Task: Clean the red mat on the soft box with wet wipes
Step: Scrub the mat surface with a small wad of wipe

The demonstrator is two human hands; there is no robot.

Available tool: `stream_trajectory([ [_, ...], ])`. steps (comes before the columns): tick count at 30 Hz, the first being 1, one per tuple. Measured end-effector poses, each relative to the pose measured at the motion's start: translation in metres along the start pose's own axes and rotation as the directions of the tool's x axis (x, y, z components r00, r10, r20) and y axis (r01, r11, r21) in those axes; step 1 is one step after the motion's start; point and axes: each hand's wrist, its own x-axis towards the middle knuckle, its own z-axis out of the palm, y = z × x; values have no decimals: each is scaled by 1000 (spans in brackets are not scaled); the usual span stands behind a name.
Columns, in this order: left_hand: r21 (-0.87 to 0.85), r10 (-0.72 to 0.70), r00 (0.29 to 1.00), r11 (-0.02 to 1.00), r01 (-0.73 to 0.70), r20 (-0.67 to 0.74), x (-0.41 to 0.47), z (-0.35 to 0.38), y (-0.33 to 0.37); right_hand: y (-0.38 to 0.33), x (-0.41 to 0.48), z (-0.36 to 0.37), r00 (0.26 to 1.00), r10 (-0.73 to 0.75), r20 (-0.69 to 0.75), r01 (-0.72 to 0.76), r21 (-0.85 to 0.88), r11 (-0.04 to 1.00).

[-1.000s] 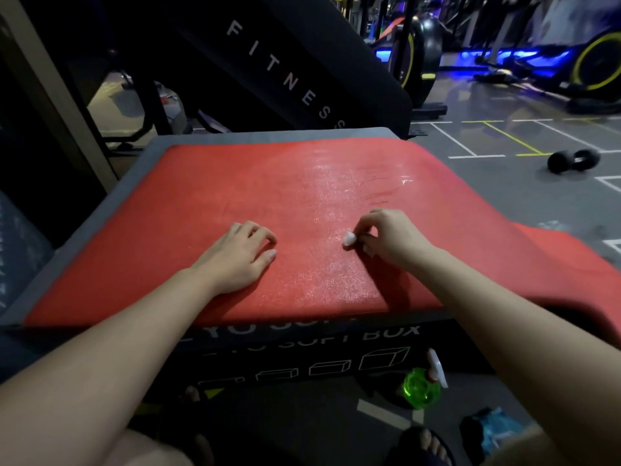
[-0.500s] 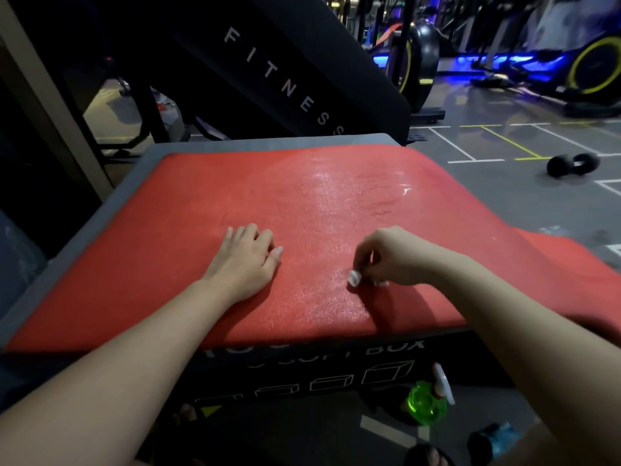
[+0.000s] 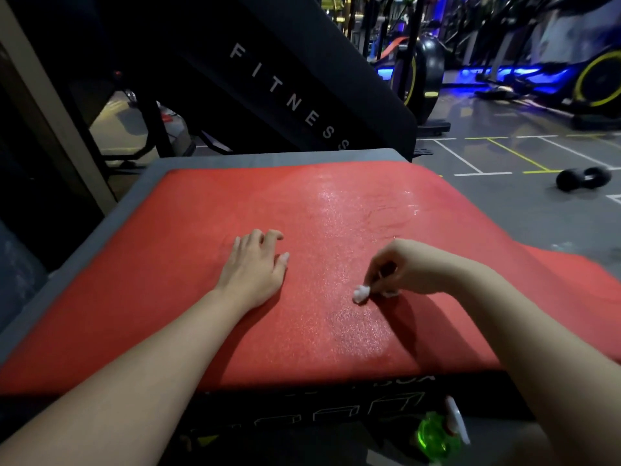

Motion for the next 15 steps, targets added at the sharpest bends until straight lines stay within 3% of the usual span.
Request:
stream_trajectory([
  [4,11,-45,998,999,44,48,13,8,-9,4,17,3,998,6,-68,-4,27,1000],
  [11,74,-81,995,994,77,57,42,16,-12,25,78,19,876,-6,-482,-5,-22,1000],
  [15,46,-69,998,997,69,11,58,25,-5,34,89,18,866,-107,-488,82,-73,994],
])
